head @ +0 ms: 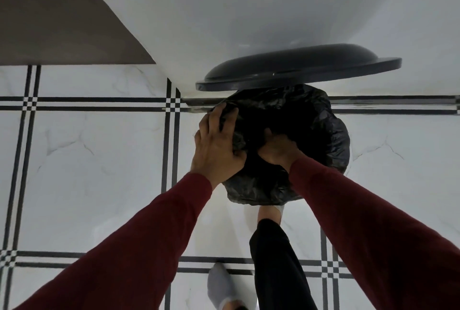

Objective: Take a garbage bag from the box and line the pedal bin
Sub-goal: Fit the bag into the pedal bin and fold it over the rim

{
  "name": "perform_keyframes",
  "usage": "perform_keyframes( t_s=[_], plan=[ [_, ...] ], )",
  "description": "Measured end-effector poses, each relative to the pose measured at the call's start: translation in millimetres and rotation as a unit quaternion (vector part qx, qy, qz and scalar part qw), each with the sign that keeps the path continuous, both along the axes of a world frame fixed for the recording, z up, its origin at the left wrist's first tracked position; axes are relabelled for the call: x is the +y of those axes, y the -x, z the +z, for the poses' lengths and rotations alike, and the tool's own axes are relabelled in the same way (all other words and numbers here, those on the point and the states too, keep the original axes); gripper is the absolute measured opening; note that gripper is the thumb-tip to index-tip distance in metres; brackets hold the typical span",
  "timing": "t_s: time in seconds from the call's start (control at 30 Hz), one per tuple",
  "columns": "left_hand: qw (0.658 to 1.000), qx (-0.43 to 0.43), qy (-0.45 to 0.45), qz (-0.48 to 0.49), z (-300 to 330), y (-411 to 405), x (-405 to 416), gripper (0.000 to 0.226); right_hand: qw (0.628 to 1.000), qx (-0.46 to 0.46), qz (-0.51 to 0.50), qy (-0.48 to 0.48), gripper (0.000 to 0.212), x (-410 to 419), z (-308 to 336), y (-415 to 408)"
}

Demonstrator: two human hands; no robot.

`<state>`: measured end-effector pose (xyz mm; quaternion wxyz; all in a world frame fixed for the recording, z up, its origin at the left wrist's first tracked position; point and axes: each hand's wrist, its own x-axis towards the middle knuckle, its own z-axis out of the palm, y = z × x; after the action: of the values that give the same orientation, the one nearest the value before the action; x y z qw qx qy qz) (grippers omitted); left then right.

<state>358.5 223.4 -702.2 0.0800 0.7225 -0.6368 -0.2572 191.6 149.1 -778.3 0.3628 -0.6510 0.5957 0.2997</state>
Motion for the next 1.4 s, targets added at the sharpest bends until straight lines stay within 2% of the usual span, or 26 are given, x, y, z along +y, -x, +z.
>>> perform_keyframes(
  t_s=[0.13, 0.17, 0.27, 0.37, 0.43, 0.47, 0.53, 0.6, 0.63, 0.67, 0.73, 0.8, 0.9, 1.0, 1.1, 1.17, 1.23, 1.3, 1.4],
  plan=[
    [1.0, -0.015, -0.001, -0.01, 0, -1, -3, 0.092, 0.994, -0.019, 0.067, -0.085, 0.052, 1, -3, 2],
    [1.0, -0.011, -0.003, -0.015, -1, 0, -3, 0.091, 0.995, -0.019, 0.058, -0.079, 0.051, 0, -3, 2],
    [1.0, 0.027, -0.006, -0.004, -1, -1, -5, 0.088, 0.999, -0.03, -0.038, -0.004, 0.045, -8, 6, 0],
    [0.998, 0.062, 0.003, 0.025, 4, -2, -4, 0.081, 0.991, -0.075, -0.088, -0.071, 0.042, -9, 27, -3],
    [0.995, 0.075, 0.033, 0.058, 10, -2, -5, 0.073, 0.98, -0.141, -0.132, -0.053, 0.035, -8, 49, 5],
    [0.993, 0.069, 0.055, 0.078, 14, -1, -5, 0.069, 0.973, -0.183, -0.144, -0.004, 0.034, -6, 58, 12],
    [0.989, 0.055, 0.085, 0.111, 20, 0, -6, 0.061, 0.946, -0.215, -0.123, 0.211, 0.037, 1, 77, 32],
    [0.986, 0.075, 0.07, 0.135, 22, -1, -14, 0.057, 0.881, -0.189, -0.082, 0.427, 0.028, 6, 102, 52],
    [0.982, 0.097, 0.05, 0.153, 21, -3, -19, 0.056, 0.856, -0.169, -0.083, 0.481, 0.028, 4, 109, 60],
    [0.978, 0.118, 0.03, 0.171, 18, -6, -27, 0.056, 0.853, -0.154, -0.087, 0.49, 0.035, -3, 112, 68],
    [0.97, 0.165, -0.002, 0.178, 16, -10, -43, 0.056, 0.89, -0.15, -0.087, 0.422, 0.049, -22, 104, 79],
    [0.963, 0.212, -0.037, 0.16, 14, -9, -60, 0.046, 0.924, -0.204, -0.131, 0.296, 0.047, -40, 90, 85],
    [0.959, 0.22, -0.073, 0.162, 9, -10, -76, 0.032, 0.907, -0.247, -0.265, 0.213, 0.024, -59, 80, 82],
    [0.949, 0.209, -0.095, 0.216, 1, -12, -85, 0.035, 0.882, -0.245, -0.356, 0.186, 0.033, -80, 71, 79],
    [0.931, 0.218, -0.124, 0.264, -1, -10, -89, 0.046, 0.871, -0.236, -0.409, 0.134, 0.029, -94, 69, 73],
    [0.927, 0.213, -0.141, 0.276, -3, -11, -90, 0.05, 0.849, -0.237, -0.46, 0.108, 0.039, -96, 70, 69],
    [0.919, 0.213, -0.162, 0.289, -5, -14, -90, 0.058, 0.846, -0.236, -0.469, 0.094, 0.043, -98, 66, 70],
    [0.908, 0.242, -0.172, 0.296, -3, -13, -89, 0.057, 0.859, -0.223, -0.451, 0.095, 0.042, -100, 65, 68],
    [0.91, 0.238, -0.186, 0.285, -1, -13, -87, 0.056, 0.878, -0.178, -0.426, 0.129, 0.054, -101, 62, 68]
  ],
)
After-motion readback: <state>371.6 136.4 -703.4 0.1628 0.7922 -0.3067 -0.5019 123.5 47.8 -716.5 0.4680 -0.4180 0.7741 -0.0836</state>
